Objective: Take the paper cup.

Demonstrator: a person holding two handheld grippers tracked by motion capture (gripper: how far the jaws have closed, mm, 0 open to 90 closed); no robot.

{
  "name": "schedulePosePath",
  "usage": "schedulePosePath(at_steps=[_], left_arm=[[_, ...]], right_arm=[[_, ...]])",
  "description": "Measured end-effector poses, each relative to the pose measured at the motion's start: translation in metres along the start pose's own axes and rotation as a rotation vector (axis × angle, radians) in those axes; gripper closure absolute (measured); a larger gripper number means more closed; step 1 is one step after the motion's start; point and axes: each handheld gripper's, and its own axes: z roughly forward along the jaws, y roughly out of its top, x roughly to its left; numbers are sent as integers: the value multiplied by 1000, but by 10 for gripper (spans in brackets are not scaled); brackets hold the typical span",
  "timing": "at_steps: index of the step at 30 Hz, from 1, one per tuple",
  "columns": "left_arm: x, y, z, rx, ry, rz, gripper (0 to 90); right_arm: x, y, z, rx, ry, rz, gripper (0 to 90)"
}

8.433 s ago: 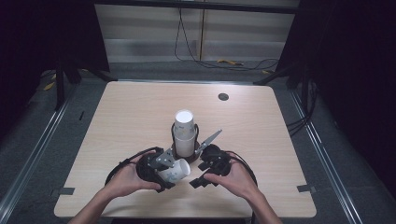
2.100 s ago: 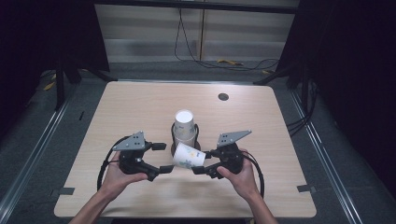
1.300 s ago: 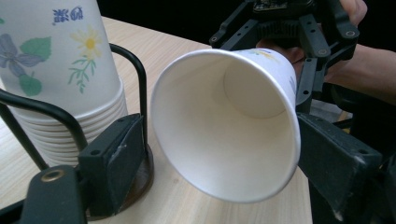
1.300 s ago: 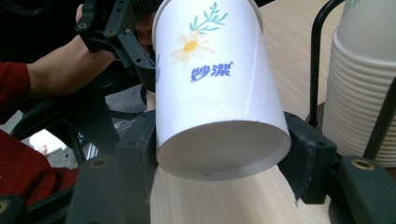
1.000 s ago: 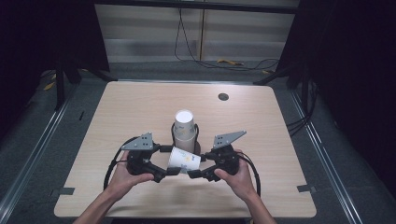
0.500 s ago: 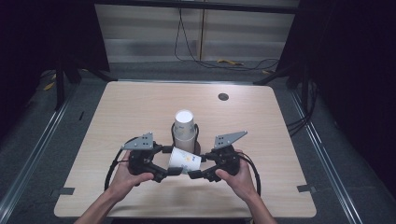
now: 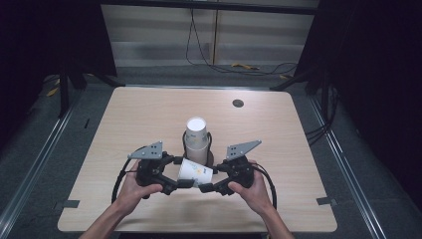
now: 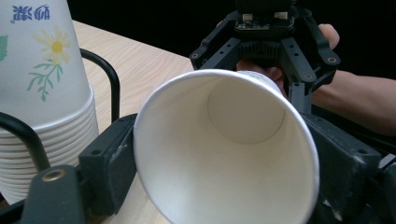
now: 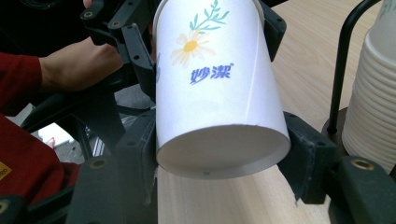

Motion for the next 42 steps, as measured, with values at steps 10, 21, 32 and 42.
schedulePosePath(at_steps=[10, 21, 32, 42], left_arm=[[-2, 1, -1, 12, 10, 31, 207], [-5, 2, -1, 21, 20, 43, 243], [-4, 2, -2, 35, 57, 51, 246], [0, 1, -8, 51, 91, 32, 246]], right_arm=[[-2, -2, 4, 24, 13, 11, 346], [-2, -1, 6, 34, -31, 12, 279], [-2, -1, 6, 30, -73, 17, 191], [-2, -1, 3, 17, -100, 20, 170]])
